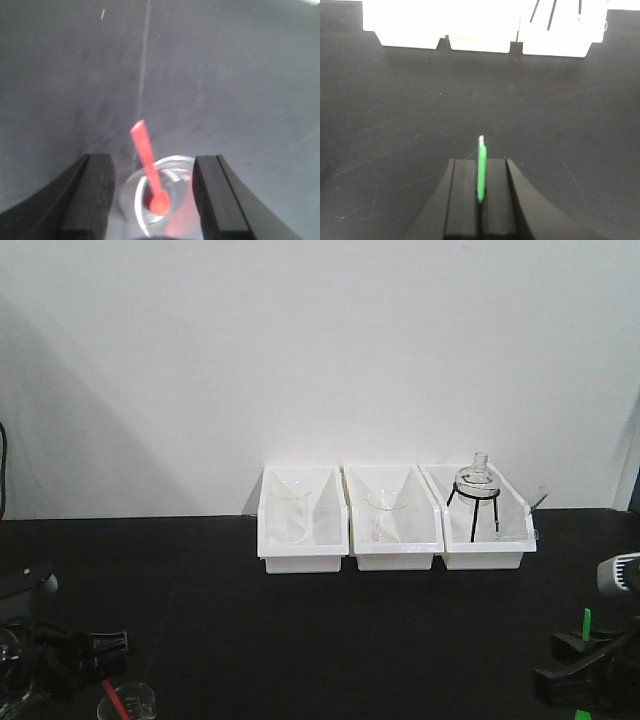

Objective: Sort red and green spoons into left cabinet
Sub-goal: 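Grasp the red spoon with the left gripper and lift it from the beaker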

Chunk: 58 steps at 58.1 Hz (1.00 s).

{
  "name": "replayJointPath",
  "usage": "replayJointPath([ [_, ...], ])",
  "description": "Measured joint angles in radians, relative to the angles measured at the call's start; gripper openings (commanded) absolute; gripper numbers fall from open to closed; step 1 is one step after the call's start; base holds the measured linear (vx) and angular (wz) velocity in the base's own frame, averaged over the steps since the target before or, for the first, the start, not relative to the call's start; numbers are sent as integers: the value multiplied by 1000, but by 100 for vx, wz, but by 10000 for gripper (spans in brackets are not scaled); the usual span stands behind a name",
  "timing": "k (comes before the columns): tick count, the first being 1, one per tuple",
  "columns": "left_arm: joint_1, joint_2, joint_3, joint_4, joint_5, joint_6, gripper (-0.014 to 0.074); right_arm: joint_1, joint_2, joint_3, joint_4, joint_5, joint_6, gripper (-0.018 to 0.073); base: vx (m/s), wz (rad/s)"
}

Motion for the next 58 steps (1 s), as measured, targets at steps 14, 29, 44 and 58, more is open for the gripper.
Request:
replayJointPath([
  [14, -24, 65, -1, 0, -74, 0, 491, 0, 0, 0, 0, 0, 0, -4, 0, 0],
  [29, -26, 112, -1, -2, -142, 0, 475, 0, 0, 0, 0, 0, 0, -4, 0, 0],
  [44, -26, 116, -1, -3, -161, 0, 287, 0, 0, 0, 0, 0, 0, -4, 0, 0],
  [58, -26, 116, -2, -3, -171, 0, 6, 0, 0, 0, 0, 0, 0, -4, 0, 0],
])
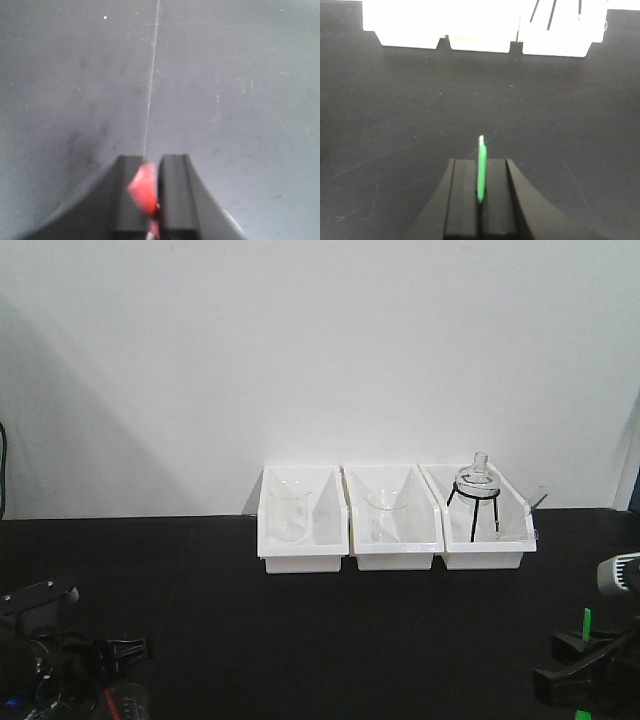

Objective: Sort red and green spoons into left cabinet
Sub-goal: 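Grasp the red spoon with the left gripper and lift it from the beaker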

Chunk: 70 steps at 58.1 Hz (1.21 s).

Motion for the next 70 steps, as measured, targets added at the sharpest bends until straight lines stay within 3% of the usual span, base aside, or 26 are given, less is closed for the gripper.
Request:
replayJointPath([
  [22, 0, -13, -2, 1, -6, 20, -8, 0, 0, 0, 0, 0, 0, -4, 0, 0],
  [37, 0, -169, -2, 1, 5, 189, -6, 0, 0, 0, 0, 0, -4, -4, 0, 0],
  [51, 0, -382, -2, 4, 103, 368, -3, 0, 0, 0, 0, 0, -21, -4, 0, 0],
  [59, 0, -484, 0, 4, 175, 419, -3, 0, -23, 1, 0, 4, -23, -4, 0, 0],
  [70, 0, -647, 90, 4, 169, 436, -3, 0, -130, 3, 0, 41, -40, -4, 0, 0],
])
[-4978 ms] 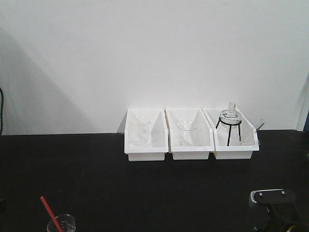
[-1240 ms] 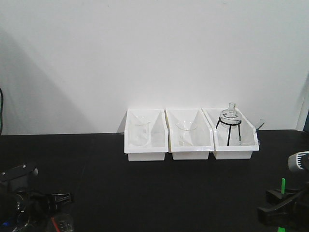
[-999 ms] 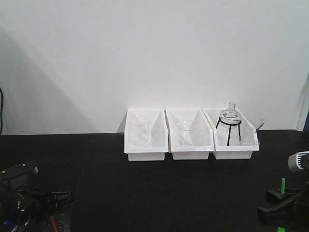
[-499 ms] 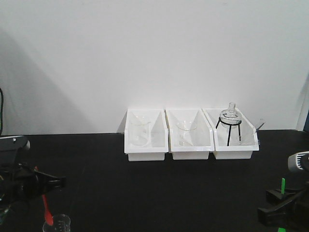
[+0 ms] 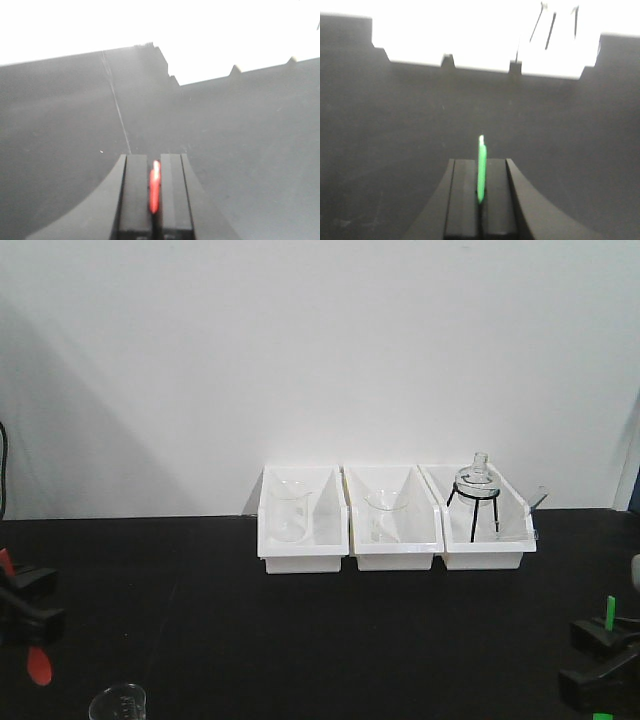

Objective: Sort red and green spoons into left cabinet
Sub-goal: 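Grasp the red spoon with the left gripper and lift it from the beaker, then hold both spoons and turn the base away from the bench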

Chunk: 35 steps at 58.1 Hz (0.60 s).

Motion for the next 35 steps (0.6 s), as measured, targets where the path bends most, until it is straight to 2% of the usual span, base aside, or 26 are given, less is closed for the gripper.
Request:
replayJointPath([
  [14, 0, -256, 224, 0, -64, 3, -3, 0, -200, 41, 8, 68, -101, -4, 0, 0],
  [35, 0, -551, 421, 0, -105, 3, -3, 0, -519, 256, 26, 56, -118, -4, 0, 0],
])
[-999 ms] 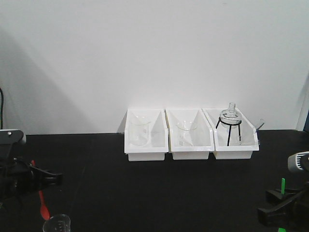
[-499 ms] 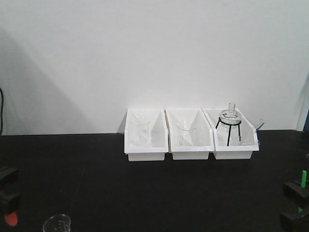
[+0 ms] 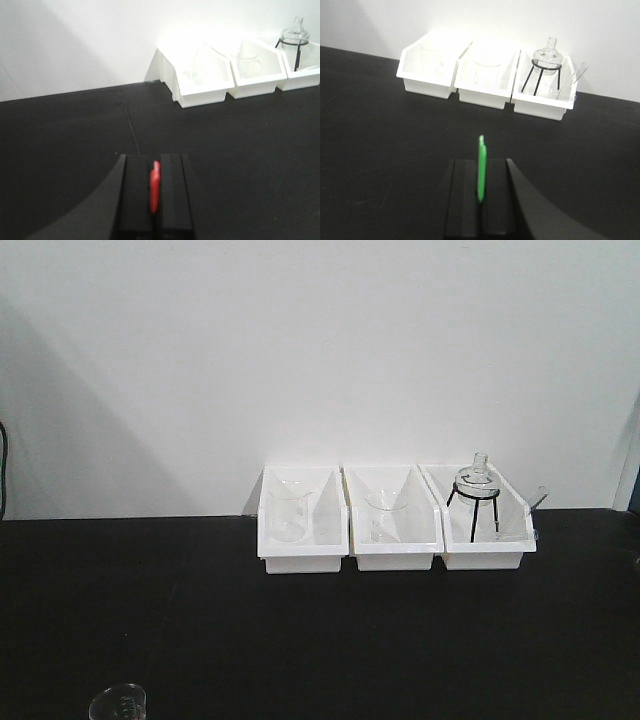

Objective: Sort red and green spoons into left cabinet
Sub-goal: 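Hold both spoons and turn the base away from the bench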

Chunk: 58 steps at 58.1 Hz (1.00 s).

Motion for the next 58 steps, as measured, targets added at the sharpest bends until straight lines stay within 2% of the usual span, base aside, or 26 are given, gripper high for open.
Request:
replayJointPath([
  [13, 0, -24, 10, 0, -4, 0, -3, 0, -60, 20, 3, -1, 1, -4, 0, 0],
  [58, 0, -24, 10, 0, 19, 0, -3, 0, -60, 21, 3, 0, 1, -4, 0, 0],
])
